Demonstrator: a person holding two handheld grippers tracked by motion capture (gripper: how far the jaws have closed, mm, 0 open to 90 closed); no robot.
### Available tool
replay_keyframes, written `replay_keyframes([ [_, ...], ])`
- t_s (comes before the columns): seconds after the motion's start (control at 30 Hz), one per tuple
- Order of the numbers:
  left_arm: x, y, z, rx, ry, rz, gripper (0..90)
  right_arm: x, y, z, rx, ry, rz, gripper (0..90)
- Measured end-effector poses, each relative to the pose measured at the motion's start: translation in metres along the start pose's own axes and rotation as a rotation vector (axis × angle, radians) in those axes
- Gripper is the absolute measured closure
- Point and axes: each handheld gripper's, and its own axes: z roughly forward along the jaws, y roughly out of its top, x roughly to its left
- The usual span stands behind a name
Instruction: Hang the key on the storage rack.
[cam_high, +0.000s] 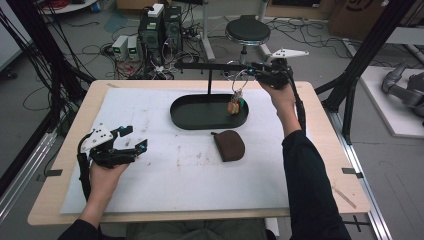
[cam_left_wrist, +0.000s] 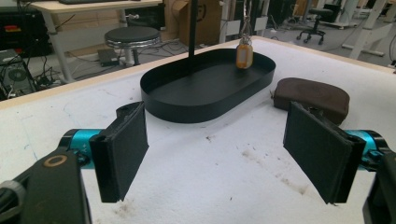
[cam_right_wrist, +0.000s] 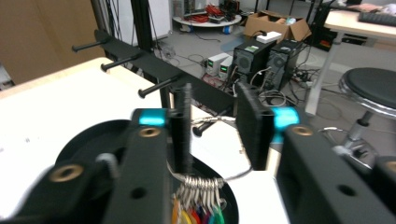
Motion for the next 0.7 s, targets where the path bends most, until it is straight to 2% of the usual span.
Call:
replay_keyframes([
  [0.03, 0.0, 0.001, 0.001, -0.003, -0.001, -0.003, 21.8, 0.002, -0.001, -0.008, 0.0, 0.005, -0.014, 60.3],
  [0.1, 0.001, 0.003, 0.003, -0.003, -0.012, -0.003, 21.8, 0.004, -0.001, -0.016, 0.014, 0.015, -0.006, 55.0],
  [0.2, 0.002, 0.005, 0.005, -0.002, -0.019, -0.004, 21.8, 0.01, -0.002, -0.031, 0.0, 0.019, -0.014, 51.4],
  [0.23, 0.003, 0.005, 0.006, -0.001, -0.02, -0.006, 21.8, 0.01, -0.002, -0.031, 0.0, 0.019, -0.014, 51.4],
  [0.3, 0.005, 0.007, 0.009, 0.0, -0.026, -0.008, 21.8, 0.015, -0.007, -0.045, -0.004, 0.023, -0.018, 48.0],
  [0.33, 0.005, 0.007, 0.009, 0.0, -0.026, -0.008, 21.8, 0.015, -0.007, -0.045, -0.004, 0.023, -0.018, 48.0],
  [0.37, 0.005, 0.007, 0.01, 0.001, -0.032, -0.011, 21.8, 0.018, -0.01, -0.055, 0.004, 0.025, -0.018, 43.9],
  [0.4, 0.006, 0.008, 0.011, 0.003, -0.033, -0.012, 21.8, 0.018, -0.01, -0.055, 0.004, 0.025, -0.018, 43.9],
  [0.5, 0.007, 0.009, 0.014, 0.003, -0.034, -0.012, 21.7, 0.022, -0.022, -0.073, 0.009, 0.023, -0.02, 41.0],
  [0.6, 0.008, 0.009, 0.015, 0.004, -0.03, -0.01, 21.8, 0.022, -0.028, -0.081, 0.013, 0.027, 0.0, 38.6],
  [0.63, 0.008, 0.009, 0.015, 0.004, -0.026, -0.01, 21.8, 0.024, -0.036, -0.09, -0.004, 0.025, -0.003, 38.4],
  [0.7, 0.01, 0.009, 0.014, 0.004, -0.019, -0.01, 21.8, 0.026, -0.043, -0.095, 0.004, 0.029, 0.011, 36.4],
])
